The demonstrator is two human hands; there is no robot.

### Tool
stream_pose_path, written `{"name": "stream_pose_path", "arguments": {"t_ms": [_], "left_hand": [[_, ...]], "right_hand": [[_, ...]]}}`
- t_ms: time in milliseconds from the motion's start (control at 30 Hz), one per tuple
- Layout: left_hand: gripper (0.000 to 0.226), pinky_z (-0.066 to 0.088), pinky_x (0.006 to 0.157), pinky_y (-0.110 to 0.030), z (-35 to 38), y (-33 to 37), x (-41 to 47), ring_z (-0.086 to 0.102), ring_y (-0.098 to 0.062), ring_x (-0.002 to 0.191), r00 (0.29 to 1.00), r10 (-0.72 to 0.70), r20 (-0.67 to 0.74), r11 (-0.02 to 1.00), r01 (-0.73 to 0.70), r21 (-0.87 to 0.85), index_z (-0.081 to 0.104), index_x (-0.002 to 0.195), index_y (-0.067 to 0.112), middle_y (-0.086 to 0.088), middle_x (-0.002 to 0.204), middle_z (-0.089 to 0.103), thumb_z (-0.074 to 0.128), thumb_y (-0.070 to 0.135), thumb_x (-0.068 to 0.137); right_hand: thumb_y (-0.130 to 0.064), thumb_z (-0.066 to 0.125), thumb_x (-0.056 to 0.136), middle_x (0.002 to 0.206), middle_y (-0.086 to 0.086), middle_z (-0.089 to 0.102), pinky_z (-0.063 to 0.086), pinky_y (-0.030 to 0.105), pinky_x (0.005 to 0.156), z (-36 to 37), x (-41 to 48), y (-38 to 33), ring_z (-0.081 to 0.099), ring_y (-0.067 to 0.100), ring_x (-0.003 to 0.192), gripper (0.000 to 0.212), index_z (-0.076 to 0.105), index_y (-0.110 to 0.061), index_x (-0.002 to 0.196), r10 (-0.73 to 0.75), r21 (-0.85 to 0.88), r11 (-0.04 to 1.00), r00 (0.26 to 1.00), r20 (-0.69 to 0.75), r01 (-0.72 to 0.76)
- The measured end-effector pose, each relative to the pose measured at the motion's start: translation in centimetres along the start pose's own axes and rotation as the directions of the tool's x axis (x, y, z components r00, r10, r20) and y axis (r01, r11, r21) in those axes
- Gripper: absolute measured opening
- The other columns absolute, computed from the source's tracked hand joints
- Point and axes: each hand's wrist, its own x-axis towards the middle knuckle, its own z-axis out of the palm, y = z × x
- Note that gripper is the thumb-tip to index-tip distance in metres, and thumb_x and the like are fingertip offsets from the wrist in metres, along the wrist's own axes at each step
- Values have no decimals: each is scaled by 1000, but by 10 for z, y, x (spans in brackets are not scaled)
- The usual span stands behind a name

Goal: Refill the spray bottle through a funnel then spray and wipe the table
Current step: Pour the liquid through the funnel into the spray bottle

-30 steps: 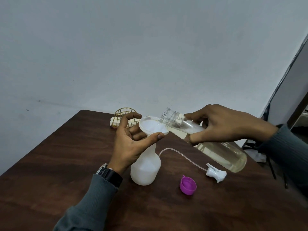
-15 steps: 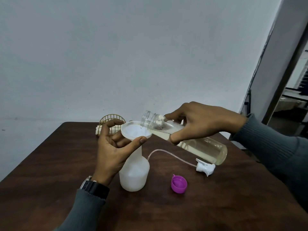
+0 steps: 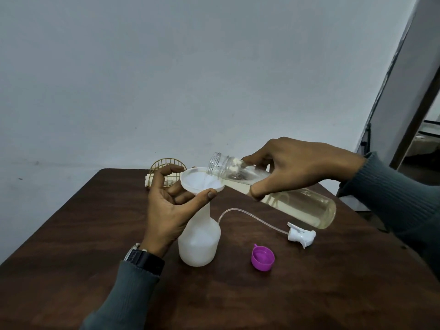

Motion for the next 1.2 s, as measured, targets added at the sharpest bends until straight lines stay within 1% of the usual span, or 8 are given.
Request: {"name": "stream_pose_path", "arguments": {"t_ms": [267,367,467,667,900,1033,1100,1200], "left_hand": [[84,65,77,-33,0,1,-2,80,-28,94,1000,-5,-3,1000,5,20,45,131,9,-13,111,80,88,9,59],[84,65,76,-33,0,0,-2,81,-28,93,1000,-7,-4,1000,7,26,45,131,8,-15,112,79,88,9,59],[82,65,79,-35,0,0,-2,80,-29,94,1000,-7,-2,1000,7,16,45,129,11,-16,115,79,88,10,59],[85,65,80,-36,-1,-1,-1,80,-30,94,1000,-7,-3,1000,7,30,45,132,8,-16,113,79,88,9,59],[84,65,79,-34,-1,0,-1,80,-28,94,1000,-3,-3,1000,3,26,45,131,8,-17,113,79,88,9,59],[84,65,80,-34,-1,-1,-2,80,-29,94,1000,-3,-4,1000,3,26,45,131,7,-16,113,79,88,9,59],[83,65,80,-33,-1,-1,-2,80,-29,94,1000,-1,-5,1000,2,27,45,131,7,-16,112,79,88,9,59],[82,65,80,-34,-2,-2,-1,80,-29,93,1000,2,-4,1000,-2,29,46,130,8,-17,112,79,88,9,59]], "right_hand": [[-67,73,67,84,-1,75,59,48,82,0,1,0,69,15,81,45,74,-46,107,5,-13,1000,1000,8,-5],[-63,75,70,82,-2,74,59,49,82,0,1,2,69,15,81,43,74,-42,108,2,-15,1000,1000,9,-2],[-62,76,70,84,-5,75,59,47,83,0,1,2,69,12,82,45,73,-46,112,9,-5,1000,1000,4,-9],[-65,75,67,88,-7,76,60,46,86,0,3,3,70,11,86,60,71,-47,124,19,-6,1000,1000,10,-19],[-61,78,72,82,-8,73,56,44,79,-1,6,6,67,10,80,43,70,-51,113,-2,-1,1000,1000,4,2],[-62,78,71,84,-8,73,56,45,81,1,6,7,67,11,82,47,70,-50,116,4,-6,1000,1000,3,-4],[-64,77,69,83,-11,73,57,45,81,1,7,7,67,9,79,46,70,-50,113,4,-4,1000,1000,9,-4],[-64,77,69,81,-17,73,58,41,80,1,7,8,67,6,78,52,71,-50,119,8,-4,1000,1000,9,-8]]}}
